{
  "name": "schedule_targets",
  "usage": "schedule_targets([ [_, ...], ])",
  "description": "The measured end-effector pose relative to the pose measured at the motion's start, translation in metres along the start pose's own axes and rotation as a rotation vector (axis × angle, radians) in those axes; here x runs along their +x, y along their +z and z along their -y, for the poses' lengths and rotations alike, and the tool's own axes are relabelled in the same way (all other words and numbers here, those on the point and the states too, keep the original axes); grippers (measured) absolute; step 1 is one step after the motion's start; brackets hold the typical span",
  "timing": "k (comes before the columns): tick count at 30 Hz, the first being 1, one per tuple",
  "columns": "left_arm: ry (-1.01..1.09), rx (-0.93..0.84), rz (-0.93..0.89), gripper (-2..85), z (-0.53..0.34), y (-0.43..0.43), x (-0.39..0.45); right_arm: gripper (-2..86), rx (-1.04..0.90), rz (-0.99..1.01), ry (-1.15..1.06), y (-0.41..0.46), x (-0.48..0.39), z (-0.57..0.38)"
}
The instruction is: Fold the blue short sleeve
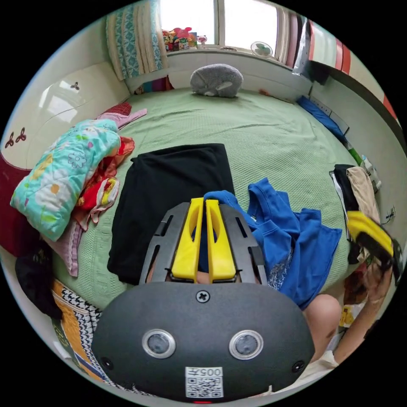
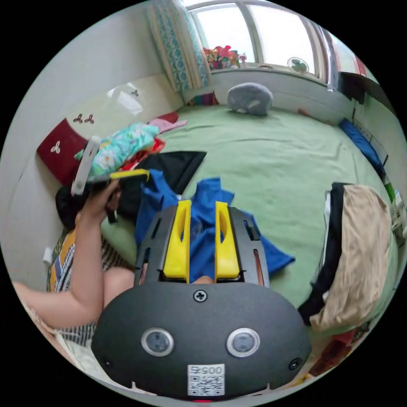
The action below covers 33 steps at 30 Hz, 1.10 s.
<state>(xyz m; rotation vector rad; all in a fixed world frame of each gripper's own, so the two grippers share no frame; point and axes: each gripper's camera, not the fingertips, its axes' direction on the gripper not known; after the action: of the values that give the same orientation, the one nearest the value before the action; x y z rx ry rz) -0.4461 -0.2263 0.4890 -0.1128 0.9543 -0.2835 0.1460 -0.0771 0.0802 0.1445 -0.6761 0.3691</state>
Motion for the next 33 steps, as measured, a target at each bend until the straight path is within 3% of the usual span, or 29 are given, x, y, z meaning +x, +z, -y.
schedule_targets([
  [2,-0.121,-0.02,-0.07,0.5,-0.004,0.006,-0.026,9.6,0.008,-0.046,-0.035,0.041,-0.002,0.036],
  [8,-0.11,-0.022,-0.145,0.5,0.005,0.02,-0.061,12.7,-0.104,-0.086,-0.042,0.134,0.005,0.059],
  [24,-0.163,0.012,-0.095,0.7,0.012,0.047,-0.097,10.8,-0.257,-0.137,-0.071,0.219,0.015,0.07],
  [33,-0.28,0.073,-0.253,0.4,0.004,0.051,-0.127,12.3,-0.258,-0.043,0.002,0.239,0.041,0.077],
])
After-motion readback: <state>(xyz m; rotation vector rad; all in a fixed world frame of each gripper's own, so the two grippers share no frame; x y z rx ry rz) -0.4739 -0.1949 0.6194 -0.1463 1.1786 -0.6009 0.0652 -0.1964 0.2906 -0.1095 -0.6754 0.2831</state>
